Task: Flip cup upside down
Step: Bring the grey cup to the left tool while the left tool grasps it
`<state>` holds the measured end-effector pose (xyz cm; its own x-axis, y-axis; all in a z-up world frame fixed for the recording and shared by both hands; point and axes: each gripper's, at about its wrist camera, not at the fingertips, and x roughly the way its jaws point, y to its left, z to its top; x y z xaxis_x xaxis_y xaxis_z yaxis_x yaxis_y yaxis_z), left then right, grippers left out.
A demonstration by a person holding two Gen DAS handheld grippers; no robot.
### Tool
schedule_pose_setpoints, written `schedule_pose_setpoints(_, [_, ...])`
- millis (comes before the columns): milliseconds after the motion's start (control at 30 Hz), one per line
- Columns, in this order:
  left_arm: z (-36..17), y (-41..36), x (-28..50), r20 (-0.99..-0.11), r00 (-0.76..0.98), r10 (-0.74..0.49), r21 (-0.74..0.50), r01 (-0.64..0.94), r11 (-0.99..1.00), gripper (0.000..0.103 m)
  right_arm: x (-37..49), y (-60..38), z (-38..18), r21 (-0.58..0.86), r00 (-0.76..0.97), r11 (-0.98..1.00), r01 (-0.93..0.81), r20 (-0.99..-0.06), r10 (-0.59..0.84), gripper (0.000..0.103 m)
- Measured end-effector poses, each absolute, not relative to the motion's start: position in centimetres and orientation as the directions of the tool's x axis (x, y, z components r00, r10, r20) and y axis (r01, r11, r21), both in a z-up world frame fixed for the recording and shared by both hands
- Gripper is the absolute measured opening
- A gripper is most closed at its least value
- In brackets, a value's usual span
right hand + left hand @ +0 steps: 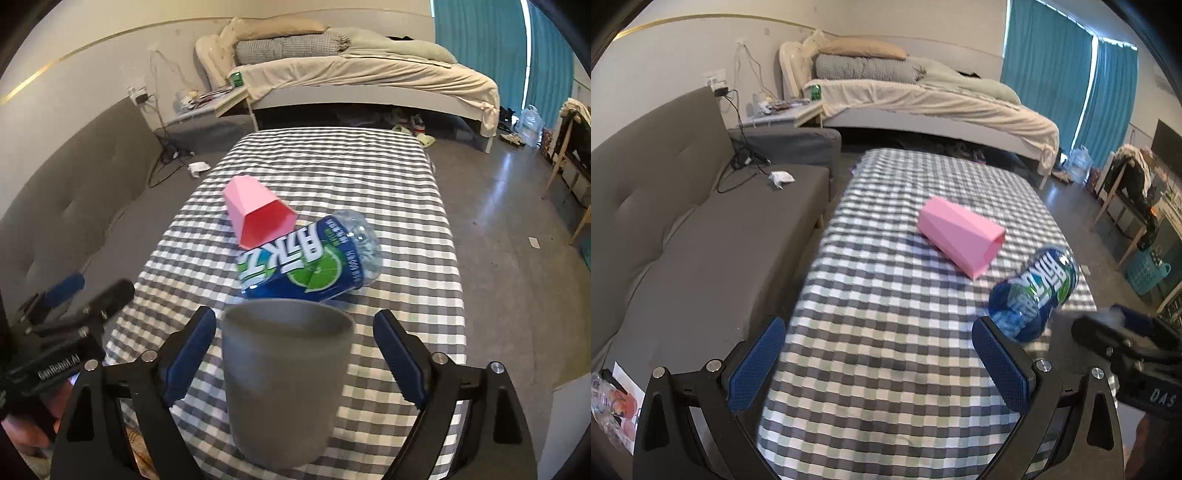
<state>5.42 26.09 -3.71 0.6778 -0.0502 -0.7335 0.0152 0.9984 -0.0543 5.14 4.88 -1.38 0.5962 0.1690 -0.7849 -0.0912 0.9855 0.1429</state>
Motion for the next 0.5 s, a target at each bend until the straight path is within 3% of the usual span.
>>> schedule_pose_setpoints(500, [-4.2, 24.7, 5.4, -0.739, 0.672, -0.050, -0.023, 0.048, 0.999, 0.103, 4.6, 5.1, -5.5, 0.175, 0.458, 0.978, -0.117, -0.864, 0.210, 0.088])
